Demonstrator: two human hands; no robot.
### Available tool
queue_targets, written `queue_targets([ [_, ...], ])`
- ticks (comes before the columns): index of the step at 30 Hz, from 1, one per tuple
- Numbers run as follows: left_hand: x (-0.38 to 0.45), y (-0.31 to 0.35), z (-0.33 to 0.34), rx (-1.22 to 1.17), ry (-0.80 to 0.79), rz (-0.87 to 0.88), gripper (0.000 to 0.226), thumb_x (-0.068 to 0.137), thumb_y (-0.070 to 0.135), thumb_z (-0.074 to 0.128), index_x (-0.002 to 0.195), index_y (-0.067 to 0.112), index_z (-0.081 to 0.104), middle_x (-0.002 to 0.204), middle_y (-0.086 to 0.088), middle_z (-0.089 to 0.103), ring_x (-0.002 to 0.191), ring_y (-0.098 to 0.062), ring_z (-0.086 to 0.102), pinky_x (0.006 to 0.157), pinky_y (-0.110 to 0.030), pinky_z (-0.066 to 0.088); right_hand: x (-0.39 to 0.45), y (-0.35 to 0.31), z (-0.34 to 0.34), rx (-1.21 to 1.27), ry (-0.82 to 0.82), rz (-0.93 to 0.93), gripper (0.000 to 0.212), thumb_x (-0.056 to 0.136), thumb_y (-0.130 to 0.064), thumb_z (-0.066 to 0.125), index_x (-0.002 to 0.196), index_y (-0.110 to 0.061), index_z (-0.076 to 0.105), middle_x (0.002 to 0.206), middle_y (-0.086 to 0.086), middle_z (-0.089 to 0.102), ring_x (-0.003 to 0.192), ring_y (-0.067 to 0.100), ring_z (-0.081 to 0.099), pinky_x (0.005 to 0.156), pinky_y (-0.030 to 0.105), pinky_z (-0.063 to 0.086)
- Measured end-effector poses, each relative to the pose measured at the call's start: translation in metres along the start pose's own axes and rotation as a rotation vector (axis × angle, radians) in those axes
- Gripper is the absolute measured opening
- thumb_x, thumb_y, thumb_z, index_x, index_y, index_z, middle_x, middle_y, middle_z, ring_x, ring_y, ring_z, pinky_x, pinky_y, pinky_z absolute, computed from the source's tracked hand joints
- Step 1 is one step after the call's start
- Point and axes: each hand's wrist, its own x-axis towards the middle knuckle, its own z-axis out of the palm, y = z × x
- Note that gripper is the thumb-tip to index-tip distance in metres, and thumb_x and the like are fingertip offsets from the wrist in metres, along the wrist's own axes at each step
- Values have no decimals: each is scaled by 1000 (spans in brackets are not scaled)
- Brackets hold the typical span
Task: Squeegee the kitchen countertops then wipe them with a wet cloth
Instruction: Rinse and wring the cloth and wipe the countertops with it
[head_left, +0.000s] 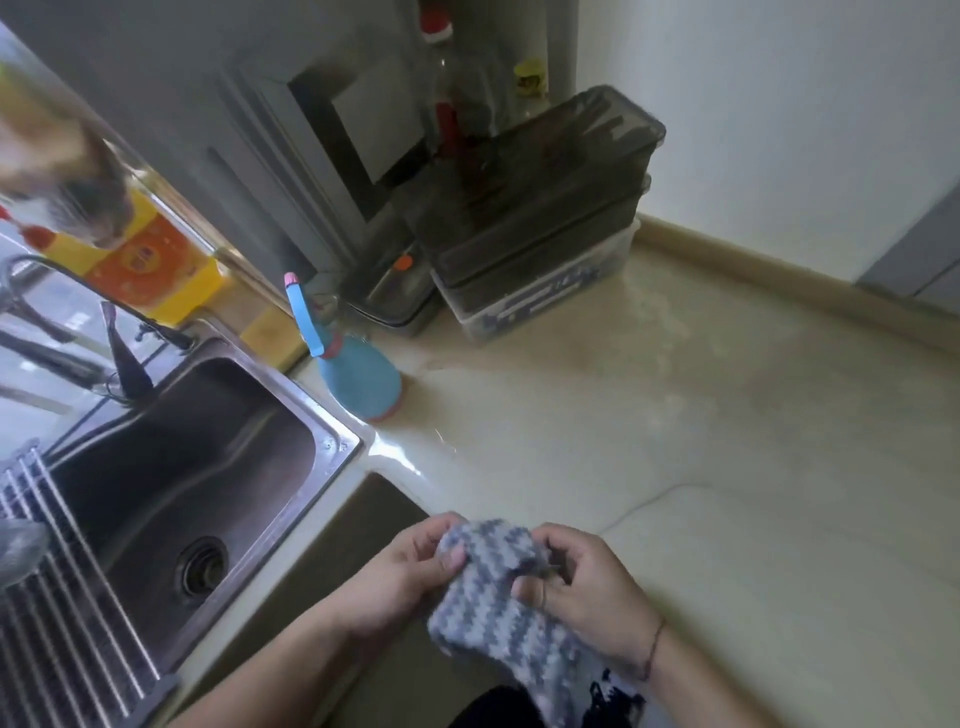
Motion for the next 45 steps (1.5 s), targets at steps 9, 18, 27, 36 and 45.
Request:
queue_targets([
  [9, 3, 8, -25, -182, 251, 217, 48, 79, 18, 70, 119, 0, 51, 108, -28, 60, 86, -32, 66, 74, -40, 57, 32, -8, 29, 429, -62, 242, 28, 71, -22, 81, 88, -8, 65, 96, 17, 62, 94, 26, 56, 92, 38, 41],
  [18, -10, 16, -50, 264, 470, 332, 46, 76, 15, 76, 120, 22, 64, 113, 9, 68, 98, -2, 64, 79, -13, 48, 71, -40, 28, 157, 188, 44, 33, 92, -16, 58, 122, -15, 46, 61, -1, 67, 59, 5, 62, 58, 16, 48],
  [27, -5, 22, -59, 990, 804, 454, 49, 68, 11, 79, 111, 33, 68, 105, 18, 70, 94, 4, 63, 87, -16, 47, 131, -68, 31, -981, 10, -266, 30, 77, -4, 60, 94, -23, 77, 83, -12, 48, 74, -3, 47, 75, 6, 34],
  [36, 52, 15, -87, 1194, 1257, 835, 14, 74, 16, 74, 86, 21, 77, 110, -2, 49, 99, -31, 46, 81, -43, 44, 232, -66, -9, -1376, -75, -1107, 17, 84, -5, 68, 99, -9, 75, 118, 9, 69, 101, 38, 63, 82, 45, 53],
  [45, 68, -19, -83, 1421, 843, 555, 46, 85, 21, 37, 116, 2, 66, 116, -6, 69, 123, -30, 55, 101, -37, 44, 227, -41, -39, -1565, -473, -813, 47, 61, -1, 85, 104, -14, 75, 116, 4, 71, 114, 30, 64, 101, 38, 30],
])
